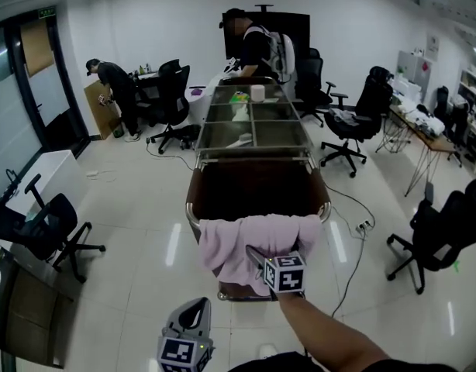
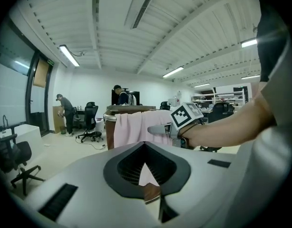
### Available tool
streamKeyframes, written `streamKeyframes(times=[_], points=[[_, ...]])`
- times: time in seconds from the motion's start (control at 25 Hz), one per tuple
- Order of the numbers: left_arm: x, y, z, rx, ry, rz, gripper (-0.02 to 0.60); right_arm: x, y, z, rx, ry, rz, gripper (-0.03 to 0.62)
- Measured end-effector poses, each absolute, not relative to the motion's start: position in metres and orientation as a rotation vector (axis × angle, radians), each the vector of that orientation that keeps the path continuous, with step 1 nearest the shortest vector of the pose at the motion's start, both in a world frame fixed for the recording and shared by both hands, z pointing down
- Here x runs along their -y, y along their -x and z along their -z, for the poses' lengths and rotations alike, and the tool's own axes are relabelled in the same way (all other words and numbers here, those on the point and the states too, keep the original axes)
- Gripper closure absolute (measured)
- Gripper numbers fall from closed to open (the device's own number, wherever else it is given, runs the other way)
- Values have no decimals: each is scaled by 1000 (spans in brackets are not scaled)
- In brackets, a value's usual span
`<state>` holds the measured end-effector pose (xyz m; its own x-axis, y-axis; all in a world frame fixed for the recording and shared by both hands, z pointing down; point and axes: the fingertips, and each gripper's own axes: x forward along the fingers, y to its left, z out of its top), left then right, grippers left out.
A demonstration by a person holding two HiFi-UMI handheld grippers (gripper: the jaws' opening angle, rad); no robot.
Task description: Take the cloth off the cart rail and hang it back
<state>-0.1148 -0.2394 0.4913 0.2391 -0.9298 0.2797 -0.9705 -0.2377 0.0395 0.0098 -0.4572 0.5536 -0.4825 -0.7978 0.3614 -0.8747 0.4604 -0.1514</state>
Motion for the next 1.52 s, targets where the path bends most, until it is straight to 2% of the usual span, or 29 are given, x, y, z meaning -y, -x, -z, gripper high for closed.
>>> streamKeyframes(times=[0.04, 0.08, 0.16, 0.36, 0.44, 0.48, 0.84, 1.52], points=[[238, 117, -491, 1807, -2296, -298, 581, 462, -7, -554, 2452, -1466, -447, -21], [236, 119, -492, 1815, -2289, -301, 581, 466, -7, -554, 2434, -1490, -438, 12], [232, 122, -492, 1823, -2274, -299, 581, 469, -13, -551, 2408, -1527, -428, 108], [227, 127, -492, 1820, -2278, -289, 581, 455, -35, -546, 2432, -1498, -457, 413], [223, 126, -488, 1813, -2304, -290, 581, 444, -43, -542, 2470, -1459, -480, 483], [220, 125, -485, 1808, -2321, -291, 581, 437, -45, -537, 2498, -1437, -485, 498], [181, 123, -467, 1739, -2431, -233, 581, 340, -49, -451, 2741, -1331, -349, 514], [108, 132, -456, 1633, -2521, -185, 581, 151, -66, -404, 2818, -1257, -134, 513]])
